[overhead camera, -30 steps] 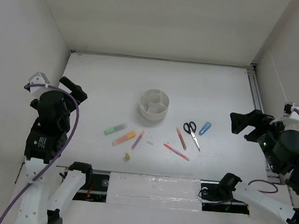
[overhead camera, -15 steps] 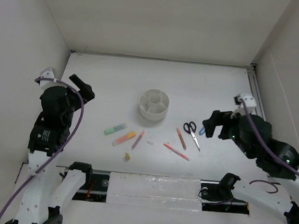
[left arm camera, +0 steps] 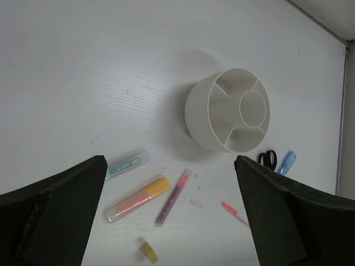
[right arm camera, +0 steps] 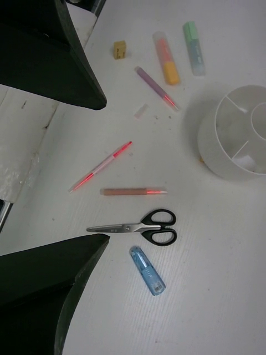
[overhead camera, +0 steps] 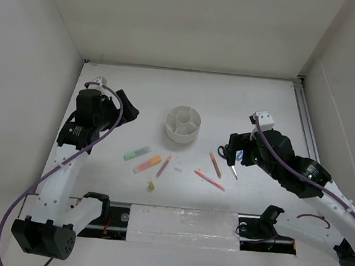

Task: Sort the stationery into containers
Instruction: Grab a piece of stationery with the left arm, then grab a piece of stationery with the right arm

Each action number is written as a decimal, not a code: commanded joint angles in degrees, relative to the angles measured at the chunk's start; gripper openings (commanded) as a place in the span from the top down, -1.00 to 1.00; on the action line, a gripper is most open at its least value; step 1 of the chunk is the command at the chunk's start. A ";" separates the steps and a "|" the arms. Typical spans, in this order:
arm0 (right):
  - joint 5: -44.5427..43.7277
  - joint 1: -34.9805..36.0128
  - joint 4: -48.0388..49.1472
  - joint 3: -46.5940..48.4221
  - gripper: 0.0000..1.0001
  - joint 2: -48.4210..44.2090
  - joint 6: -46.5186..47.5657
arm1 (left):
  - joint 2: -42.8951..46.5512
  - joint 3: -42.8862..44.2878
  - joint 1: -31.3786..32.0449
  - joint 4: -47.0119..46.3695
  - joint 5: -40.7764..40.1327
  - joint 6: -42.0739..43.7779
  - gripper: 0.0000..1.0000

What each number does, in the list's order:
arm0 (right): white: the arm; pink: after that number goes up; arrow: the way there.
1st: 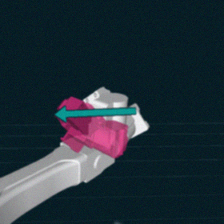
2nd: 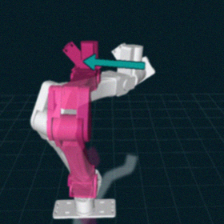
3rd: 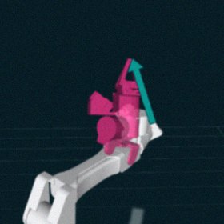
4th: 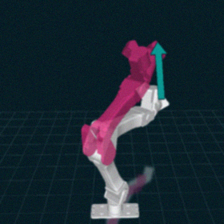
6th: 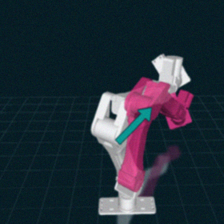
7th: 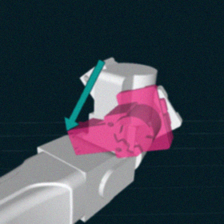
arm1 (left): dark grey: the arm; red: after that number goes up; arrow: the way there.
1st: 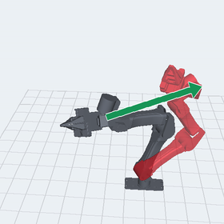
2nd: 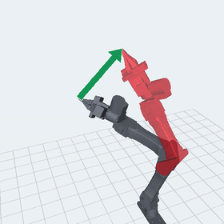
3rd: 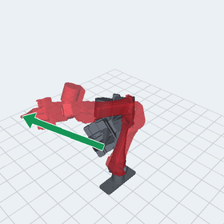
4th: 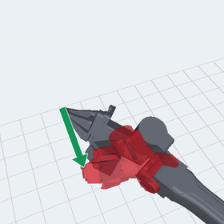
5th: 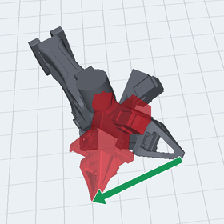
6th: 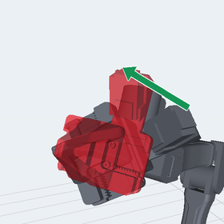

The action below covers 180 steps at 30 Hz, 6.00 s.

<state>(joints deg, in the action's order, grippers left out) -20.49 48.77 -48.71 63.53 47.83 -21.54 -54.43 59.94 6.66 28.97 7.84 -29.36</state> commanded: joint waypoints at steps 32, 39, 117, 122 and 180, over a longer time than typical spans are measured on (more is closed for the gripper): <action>-5.26 -0.43 6.61 2.57 -1.00 4.20 -2.72 | -22.12 26.64 -3.23 3.92 -12.68 -8.33 -1.00; -5.97 -3.06 7.92 2.04 -1.00 4.20 -2.72 | -23.88 22.49 17.15 9.41 -27.16 -24.82 -1.00; 18.38 2.73 8.36 -6.40 -0.80 -14.79 1.50 | -50.95 7.12 48.36 16.29 -21.11 -66.87 -0.10; 18.38 2.73 8.37 -6.40 -0.80 -15.31 1.50 | -51.47 6.59 47.66 16.82 -21.11 -67.49 -0.02; 16.62 3.26 23.99 -17.73 -0.77 18.78 -3.95 | -3.84 3.87 27.62 8.82 -29.80 -17.74 1.00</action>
<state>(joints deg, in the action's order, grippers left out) -3.68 51.48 -33.10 46.98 65.41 -24.38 -59.94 62.78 34.15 36.51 -21.06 -51.86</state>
